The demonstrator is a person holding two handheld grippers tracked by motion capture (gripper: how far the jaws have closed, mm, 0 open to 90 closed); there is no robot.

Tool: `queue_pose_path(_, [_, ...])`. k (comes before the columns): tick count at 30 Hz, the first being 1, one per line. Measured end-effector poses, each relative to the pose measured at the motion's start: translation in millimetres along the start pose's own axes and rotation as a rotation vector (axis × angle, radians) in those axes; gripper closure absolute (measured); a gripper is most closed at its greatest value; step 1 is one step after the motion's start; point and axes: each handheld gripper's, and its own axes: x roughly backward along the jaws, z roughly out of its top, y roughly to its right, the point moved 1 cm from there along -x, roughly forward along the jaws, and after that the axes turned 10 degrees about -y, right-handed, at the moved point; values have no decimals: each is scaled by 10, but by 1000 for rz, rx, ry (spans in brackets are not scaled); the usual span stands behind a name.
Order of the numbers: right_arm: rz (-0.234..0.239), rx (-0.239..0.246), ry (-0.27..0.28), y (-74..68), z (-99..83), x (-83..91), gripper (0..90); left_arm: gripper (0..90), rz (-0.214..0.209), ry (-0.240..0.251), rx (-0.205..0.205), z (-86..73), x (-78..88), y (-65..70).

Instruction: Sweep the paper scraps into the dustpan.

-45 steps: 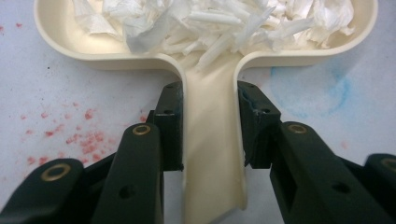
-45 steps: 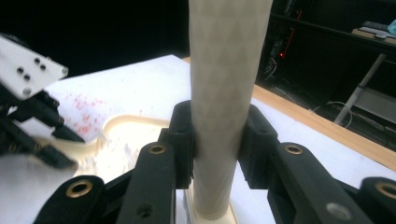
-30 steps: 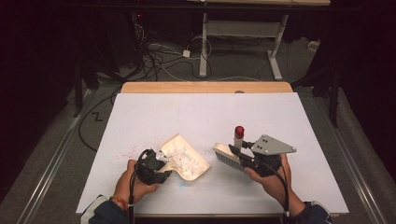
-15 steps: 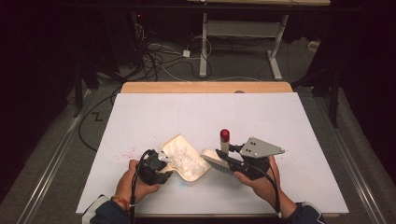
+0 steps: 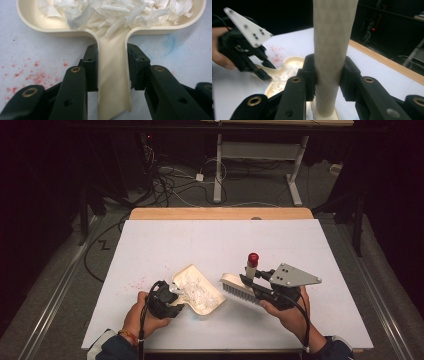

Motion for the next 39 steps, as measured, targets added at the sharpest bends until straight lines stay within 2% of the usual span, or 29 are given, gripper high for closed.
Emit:
queue_pose_path(2, [-20, 1, -10, 25, -20, -33, 708, 632, 2, -1, 0, 0, 2, 5])
queue_pose_path(5, [-22, -9, -5, 77, -16, -146, 709, 632, 0, 1, -1, 2, 5, 5])
queue_pose_path(9, [-56, -18, 12, 170, 64, -373, 709, 633, -5, 5, -5, 14, 10, -2])
queue_pose_path(12, [-114, -7, 27, 236, 139, -563, 709, 633, -10, 8, -4, 15, 4, -4])
queue_pose_path(14, [-127, -31, 38, 293, 182, -683, 709, 632, -14, 9, -4, 16, -6, -9])
queue_pose_path(18, [-117, -85, 47, 360, 236, -925, 709, 633, -14, 13, -1, 14, -7, -6])
queue_pose_path(22, [-97, -87, 41, 300, 296, -1107, 709, 632, -17, 15, -1, 16, -6, -12])
queue_pose_path(27, [-32, -18, 38, 131, 391, -1256, 709, 632, -17, 16, -2, 31, -14, -7])
queue_pose_path(28, [-18, -7, 44, 106, 406, -1272, 709, 632, -18, 19, -2, 34, -12, -6])
queue_pose_path(31, [22, -17, 51, 37, 444, -1305, 709, 632, -20, 27, 0, 47, -5, -4])
queue_pose_path(33, [48, 5, 41, -22, 459, -1319, 709, 631, -22, 31, 4, 54, -7, -5])
queue_pose_path(36, [61, 18, 41, -63, 468, -1316, 709, 632, -23, 33, 6, 59, -13, -11])
queue_pose_path(39, [52, 13, 51, -42, 473, -1266, 709, 631, -24, 36, 8, 55, -10, -17])
